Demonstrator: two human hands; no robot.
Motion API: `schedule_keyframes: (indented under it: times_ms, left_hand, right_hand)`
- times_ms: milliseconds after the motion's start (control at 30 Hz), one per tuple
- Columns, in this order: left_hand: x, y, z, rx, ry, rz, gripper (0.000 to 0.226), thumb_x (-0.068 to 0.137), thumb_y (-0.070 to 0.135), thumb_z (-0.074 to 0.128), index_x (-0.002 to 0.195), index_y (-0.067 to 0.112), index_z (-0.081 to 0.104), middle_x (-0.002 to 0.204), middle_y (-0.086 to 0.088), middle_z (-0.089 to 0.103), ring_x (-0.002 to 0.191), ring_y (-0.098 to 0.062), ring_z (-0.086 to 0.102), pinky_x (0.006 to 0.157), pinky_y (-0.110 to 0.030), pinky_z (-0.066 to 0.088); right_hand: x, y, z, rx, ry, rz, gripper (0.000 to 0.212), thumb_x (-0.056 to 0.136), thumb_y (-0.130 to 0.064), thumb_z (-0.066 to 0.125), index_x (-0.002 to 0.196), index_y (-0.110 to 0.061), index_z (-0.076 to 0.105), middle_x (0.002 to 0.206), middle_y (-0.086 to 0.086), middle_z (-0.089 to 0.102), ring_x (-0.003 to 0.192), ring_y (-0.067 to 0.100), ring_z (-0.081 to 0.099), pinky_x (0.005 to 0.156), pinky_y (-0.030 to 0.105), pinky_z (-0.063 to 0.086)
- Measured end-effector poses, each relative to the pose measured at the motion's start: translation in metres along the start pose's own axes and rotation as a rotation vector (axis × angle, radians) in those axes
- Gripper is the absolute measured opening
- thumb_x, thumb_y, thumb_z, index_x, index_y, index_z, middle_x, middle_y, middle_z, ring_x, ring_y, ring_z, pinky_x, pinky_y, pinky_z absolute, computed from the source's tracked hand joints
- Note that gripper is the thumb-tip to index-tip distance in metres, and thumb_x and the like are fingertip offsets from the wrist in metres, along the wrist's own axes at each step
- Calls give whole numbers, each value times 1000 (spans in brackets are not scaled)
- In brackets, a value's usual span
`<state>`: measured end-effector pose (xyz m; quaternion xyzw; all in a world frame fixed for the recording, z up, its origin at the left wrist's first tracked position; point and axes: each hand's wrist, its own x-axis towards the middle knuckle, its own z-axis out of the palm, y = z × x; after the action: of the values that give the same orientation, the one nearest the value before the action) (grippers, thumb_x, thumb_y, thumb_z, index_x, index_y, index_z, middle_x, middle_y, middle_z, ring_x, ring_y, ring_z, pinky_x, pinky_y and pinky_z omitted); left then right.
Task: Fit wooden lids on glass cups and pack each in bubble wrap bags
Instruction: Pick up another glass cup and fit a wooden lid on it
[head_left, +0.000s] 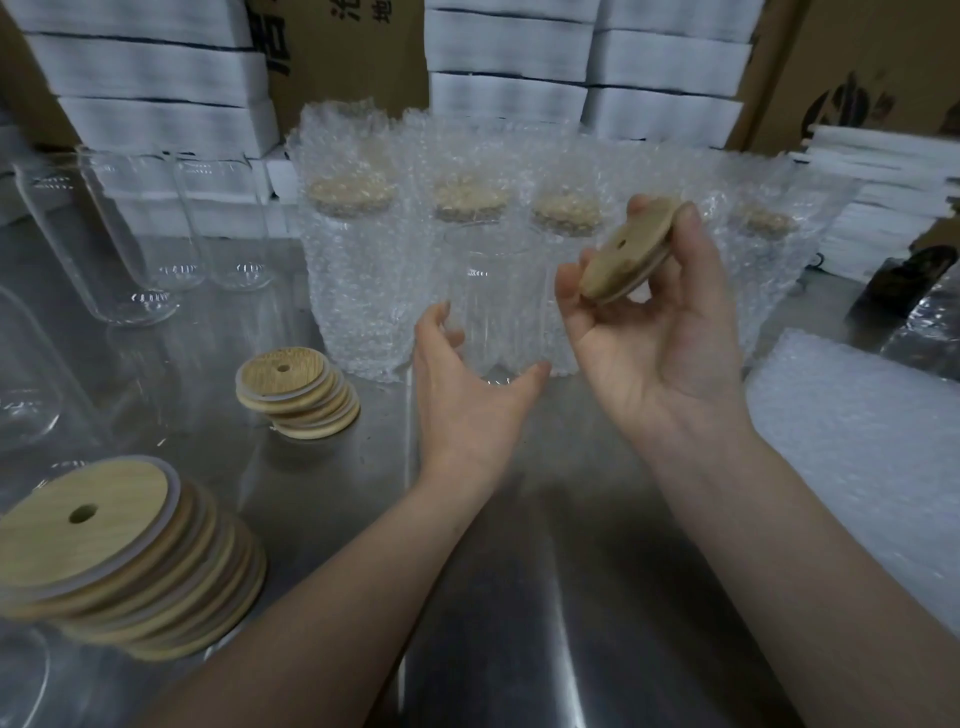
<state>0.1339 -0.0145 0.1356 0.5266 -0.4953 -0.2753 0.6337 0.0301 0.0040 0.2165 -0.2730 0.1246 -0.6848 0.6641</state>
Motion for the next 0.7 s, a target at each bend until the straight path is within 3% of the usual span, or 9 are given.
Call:
schedule_keyframes:
  times_ms: [67, 200, 300, 367, 467, 533, 633, 700]
  left_hand:
    - [-1, 1, 0, 0, -2, -8, 94, 69, 30, 86, 142, 27, 28, 131, 3, 44, 122, -12, 46, 105, -35, 43]
    - [-1, 1, -1, 12, -3, -13, 95, 69, 32, 86, 143, 29, 27, 133, 4, 44, 125, -13, 45, 103, -33, 43]
    - [-2, 2, -2, 20, -4, -12, 95, 69, 32, 87, 143, 29, 27, 133, 4, 43, 124, -12, 46, 103, -34, 44]
    - [-2, 1, -1, 22, -4, -11, 95, 69, 32, 87, 143, 29, 27, 133, 4, 43, 123, -12, 46, 103, -34, 44]
    - [-2, 2, -1, 20, 0, -9, 95, 69, 31, 87, 142, 29, 28, 133, 4, 43, 123, -12, 46, 102, -34, 44]
    - [-2, 2, -1, 19, 0, -7, 94, 69, 31, 87, 143, 28, 28, 133, 4, 43, 124, -12, 46, 103, -34, 44]
    - [-2, 1, -1, 21, -2, -3, 94, 69, 31, 87, 143, 28, 28, 133, 4, 43, 124, -12, 45, 103, -34, 44]
    - [-2, 1, -2, 26, -2, -2, 94, 69, 33, 86, 143, 29, 28, 133, 5, 43, 124, -11, 45, 103, -34, 44]
  right_hand:
    - [4, 1, -3, -36, 13, -5, 35, 73, -32, 71, 100, -11, 61, 97, 10, 57, 80, 18, 61, 64, 29, 56]
    - [8, 4, -12, -191, 116, 10, 60, 69, -43, 69, 117, -10, 56, 92, 7, 66, 69, 18, 70, 52, 22, 54]
    - [9, 5, -18, -260, 162, 31, 50, 89, -50, 57, 117, -8, 57, 82, 6, 69, 66, 15, 71, 46, 19, 52]
    - [10, 5, -20, -228, 145, 46, 57, 97, -51, 45, 122, -1, 56, 79, 8, 72, 66, 17, 72, 46, 20, 53]
    - [12, 5, -21, -146, 107, 48, 57, 103, -43, 37, 137, 2, 47, 90, 15, 73, 70, 23, 74, 49, 22, 56]
    - [12, 6, -22, -84, 92, 22, 44, 106, -32, 36, 141, -6, 43, 101, 21, 70, 74, 29, 74, 54, 27, 58]
    - [13, 6, -21, -28, 79, -34, 30, 104, -10, 43, 131, -22, 49, 131, 24, 54, 79, 31, 74, 61, 34, 60]
    - [14, 5, -20, -62, 73, -65, 35, 98, 1, 50, 123, -22, 53, 136, 23, 49, 80, 29, 75, 63, 33, 60]
